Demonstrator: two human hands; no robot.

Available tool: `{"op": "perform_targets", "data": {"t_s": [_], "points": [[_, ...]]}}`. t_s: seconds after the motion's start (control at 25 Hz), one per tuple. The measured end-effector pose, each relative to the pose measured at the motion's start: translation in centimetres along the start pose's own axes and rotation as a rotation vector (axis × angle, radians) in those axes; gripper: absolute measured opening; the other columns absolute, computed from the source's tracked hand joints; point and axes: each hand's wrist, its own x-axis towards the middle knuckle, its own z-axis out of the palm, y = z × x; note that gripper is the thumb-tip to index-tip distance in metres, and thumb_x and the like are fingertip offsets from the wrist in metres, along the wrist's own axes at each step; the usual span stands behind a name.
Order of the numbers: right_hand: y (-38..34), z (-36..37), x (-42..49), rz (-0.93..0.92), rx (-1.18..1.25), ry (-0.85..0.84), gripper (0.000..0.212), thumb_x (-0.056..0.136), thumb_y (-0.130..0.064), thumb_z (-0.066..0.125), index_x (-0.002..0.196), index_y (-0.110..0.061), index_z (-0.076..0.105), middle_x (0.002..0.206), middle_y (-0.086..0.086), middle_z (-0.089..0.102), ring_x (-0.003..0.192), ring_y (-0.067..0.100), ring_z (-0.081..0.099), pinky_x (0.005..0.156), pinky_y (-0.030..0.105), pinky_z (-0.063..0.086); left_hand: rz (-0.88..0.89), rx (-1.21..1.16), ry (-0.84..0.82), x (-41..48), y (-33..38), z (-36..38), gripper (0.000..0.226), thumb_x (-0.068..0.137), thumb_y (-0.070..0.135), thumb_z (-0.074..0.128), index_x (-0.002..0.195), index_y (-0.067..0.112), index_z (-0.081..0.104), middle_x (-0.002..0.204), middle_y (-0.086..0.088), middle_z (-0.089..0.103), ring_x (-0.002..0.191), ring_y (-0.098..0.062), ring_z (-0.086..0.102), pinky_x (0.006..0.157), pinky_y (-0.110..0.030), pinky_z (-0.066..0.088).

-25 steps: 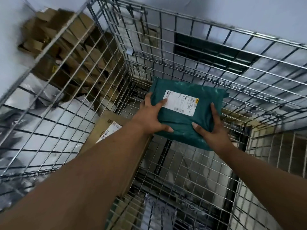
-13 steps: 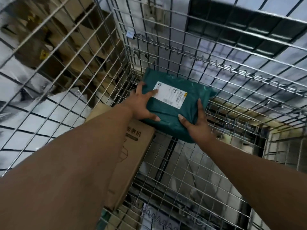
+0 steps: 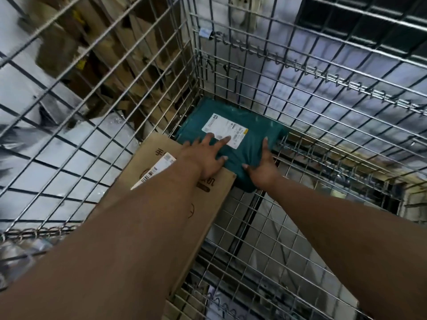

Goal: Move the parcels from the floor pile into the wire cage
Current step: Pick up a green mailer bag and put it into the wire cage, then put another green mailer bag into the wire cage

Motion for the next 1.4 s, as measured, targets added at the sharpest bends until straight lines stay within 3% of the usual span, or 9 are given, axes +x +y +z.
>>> {"op": "perform_targets", "data": {"t_s": [0.16,0.28,0.4,0.6,0.8,0.96,1.08,1.2,1.4], "points": [[-0.8,-1.1,-0.9,0.001,-0.271,-0.042,0.096,0.092,-0.041,0.071,0.160,-0.043,0.004,0.161,0.020,0.018,0.134,0.040,0.047,0.114,0.040,0.041,0.001,0.009,0.024,-0.1,-0.6,-0.8,0.066,0.101,0.069,0.026,0.160,0.050,0.003,0.171,-0.002,0.009,0.153,-0.035,0.022,0.121,-0.057,0.019],[-1.3,-1.0,-1.3,-0.012,-0.269,0.014,0.086,0.092,-0.049,0.068,0.160,-0.038,0.017,0.157,0.019,0.031,0.130,0.039,0.051,0.110,0.039,0.046,-0.031,0.005,0.006,-0.3,-1.1,-1.1,0.067,0.099,0.072,0.022,0.160,0.049,0.005,0.171,-0.002,0.009,0.154,-0.035,0.020,0.122,-0.059,0.017],[-1.4,-0.5,-0.9,0.070,-0.115,0.028,0.085,0.094,-0.064,0.055,0.160,-0.040,0.009,0.158,0.016,0.035,0.133,0.040,0.050,0.110,0.045,0.046,-0.043,-0.004,-0.016,-0.4,-1.2,-1.1,0.069,0.098,0.075,0.018,0.161,0.048,0.005,0.171,-0.003,0.012,0.154,-0.034,0.019,0.122,-0.059,0.013],[-3.9,0.1,1.3,0.101,0.105,-0.127,0.099,0.083,-0.077,0.053,0.160,-0.043,0.000,0.168,0.008,0.015,0.146,0.036,0.035,0.119,0.049,0.034,-0.079,-0.018,-0.007,-0.5,-1.6,-1.5,0.070,0.100,0.072,0.021,0.162,0.042,0.008,0.170,-0.006,0.015,0.154,-0.033,0.020,0.122,-0.057,0.016],[-5.4,0.4,-0.6,0.114,0.031,-0.089,0.093,0.088,-0.069,0.054,0.162,-0.032,0.012,0.166,0.008,0.023,0.145,0.033,0.037,0.120,0.043,0.034,-0.071,-0.040,-0.012,-3.5,-1.4,-2.4,0.068,0.102,0.068,0.025,0.162,0.041,0.011,0.169,-0.005,0.017,0.153,-0.032,0.022,0.122,-0.055,0.018],[-8.9,-0.7,-6.1,0.007,-0.184,-0.100,0.079,0.099,-0.054,0.054,0.163,-0.027,0.014,0.169,0.007,0.015,0.151,0.028,0.026,0.117,0.030,0.027,-0.052,-0.056,0.005,-7.6,-1.8,-5.4,0.066,0.102,0.066,0.025,0.162,0.042,0.014,0.167,-0.006,0.023,0.150,-0.032,0.028,0.120,-0.054,0.024],[-13.4,-2.1,-12.0,-0.075,-0.230,-0.132,0.076,0.101,-0.047,0.054,0.162,-0.030,0.013,0.169,0.009,0.011,0.153,0.029,0.021,0.119,0.032,0.022,-0.016,-0.055,0.011,-12.3,-2.1,-8.4,0.065,0.103,0.065,0.025,0.162,0.041,0.013,0.167,-0.008,0.023,0.148,-0.035,0.030,0.117,-0.052,0.028],[-18.1,-3.1,-18.0,-0.129,-0.260,-0.118,0.075,0.101,-0.043,0.054,0.163,-0.030,0.012,0.168,0.011,0.013,0.151,0.031,0.026,0.120,0.037,0.025,0.040,-0.051,-0.003,-16.9,-2.6,-10.8,0.066,0.104,0.063,0.025,0.163,0.038,0.010,0.166,-0.009,0.024,0.147,-0.038,0.032,0.113,-0.051,0.031],[-25.6,-3.6,-28.3,-0.186,-0.294,-0.047,0.072,0.097,-0.034,0.059,0.160,-0.030,0.024,0.160,0.012,0.032,0.141,0.031,0.042,0.111,0.032,0.036,0.136,-0.006,0.084,-27.2,-4.6,-15.2,0.064,0.103,0.064,0.021,0.162,0.040,0.014,0.155,-0.008,0.040,0.137,-0.036,0.046,0.106,-0.053,0.039]]}}
